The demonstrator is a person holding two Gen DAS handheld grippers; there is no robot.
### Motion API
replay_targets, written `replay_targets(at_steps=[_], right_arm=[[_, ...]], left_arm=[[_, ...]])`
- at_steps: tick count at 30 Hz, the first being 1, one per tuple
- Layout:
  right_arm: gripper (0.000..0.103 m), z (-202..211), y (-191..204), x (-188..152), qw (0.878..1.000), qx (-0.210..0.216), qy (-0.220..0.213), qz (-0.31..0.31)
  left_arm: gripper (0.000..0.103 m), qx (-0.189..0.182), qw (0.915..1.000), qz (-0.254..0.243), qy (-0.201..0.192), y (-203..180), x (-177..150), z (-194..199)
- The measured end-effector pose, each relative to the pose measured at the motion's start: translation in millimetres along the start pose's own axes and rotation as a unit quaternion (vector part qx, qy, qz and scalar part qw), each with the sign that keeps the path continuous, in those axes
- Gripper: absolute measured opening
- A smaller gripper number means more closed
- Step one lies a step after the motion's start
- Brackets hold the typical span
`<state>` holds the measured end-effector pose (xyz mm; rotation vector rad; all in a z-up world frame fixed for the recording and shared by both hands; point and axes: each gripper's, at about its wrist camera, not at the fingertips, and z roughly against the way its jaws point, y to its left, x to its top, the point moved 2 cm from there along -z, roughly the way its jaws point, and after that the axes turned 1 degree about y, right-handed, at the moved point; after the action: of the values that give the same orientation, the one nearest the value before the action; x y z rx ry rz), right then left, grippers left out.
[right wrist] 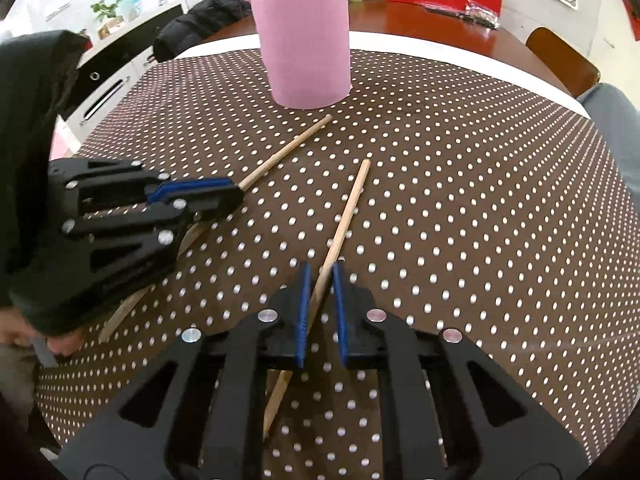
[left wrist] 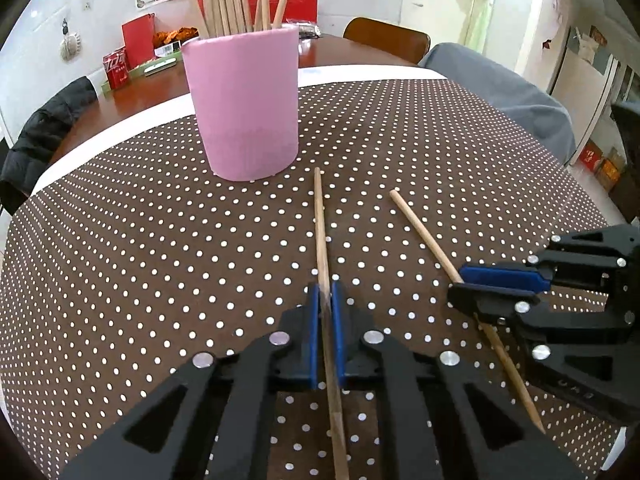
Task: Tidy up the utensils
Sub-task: 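Close the left gripper on one chopstick while the right gripper grasps the other, then lift both chopsticks and carry them above the pink cup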
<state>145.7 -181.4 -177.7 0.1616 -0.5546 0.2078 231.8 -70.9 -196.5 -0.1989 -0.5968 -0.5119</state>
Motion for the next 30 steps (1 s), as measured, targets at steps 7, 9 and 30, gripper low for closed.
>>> replay_targets(at_steps=[7,9,30], right_arm=[[0.009,-7.1,14.5,7.3,0.999,-0.017,-0.005,0.044],[0.006,-0.9,7.6,3.4,1.000,0.002,-0.011,0.028],[0.006,98.9,-31.1,48.6,0.964,0.121,-0.232,-0.045]], left_arm=[[0.005,-0.014,0.9999,0.007,0.001,2.7,1.1,-2.1],[0.005,-0.035,0.9990,0.029,0.000,8.5,0.9,-0.7],[0.005,-0.071,0.9574,0.080,-0.268,22.5,50.9,125.0]])
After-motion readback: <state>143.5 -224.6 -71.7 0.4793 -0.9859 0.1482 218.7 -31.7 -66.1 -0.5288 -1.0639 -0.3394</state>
